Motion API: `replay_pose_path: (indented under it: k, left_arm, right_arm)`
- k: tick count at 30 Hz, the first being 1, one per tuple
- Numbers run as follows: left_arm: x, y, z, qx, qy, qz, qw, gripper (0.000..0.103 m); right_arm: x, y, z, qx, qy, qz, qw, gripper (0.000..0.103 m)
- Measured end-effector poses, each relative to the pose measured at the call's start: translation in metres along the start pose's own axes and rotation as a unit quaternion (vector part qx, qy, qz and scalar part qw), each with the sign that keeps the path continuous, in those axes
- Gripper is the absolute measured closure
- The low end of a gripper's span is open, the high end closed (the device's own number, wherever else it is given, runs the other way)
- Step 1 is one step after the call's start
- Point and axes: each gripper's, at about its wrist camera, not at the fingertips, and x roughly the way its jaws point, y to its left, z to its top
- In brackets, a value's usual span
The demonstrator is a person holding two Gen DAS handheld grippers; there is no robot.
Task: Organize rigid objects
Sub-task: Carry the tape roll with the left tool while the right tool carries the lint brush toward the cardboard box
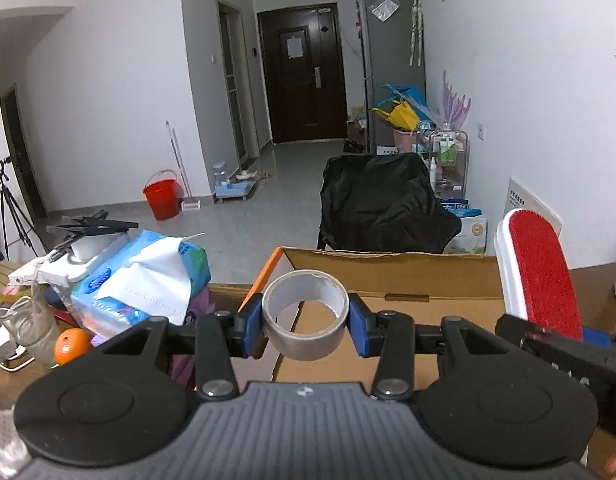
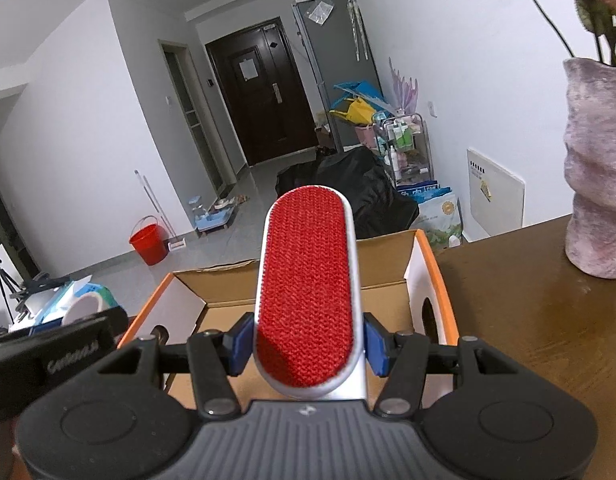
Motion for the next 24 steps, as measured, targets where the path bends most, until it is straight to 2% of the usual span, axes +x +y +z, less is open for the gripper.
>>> replay_pose_path:
  k: [12,24]
  left_arm:
    - [0.067,-0.002,0.015,-0.019,0.028,0.026,0.9991,0.058]
    - [0.099,0.0,-0.01,-0.011,0.061,0.024,0.9978,0.058]
  right_arm:
    - [0.039,0.004,0.008,-0.012,0.024,-0.007,1.0,0.048]
    - [0.058,0.008,0.005,-0.028,0.044,-0.028,0.998,0.048]
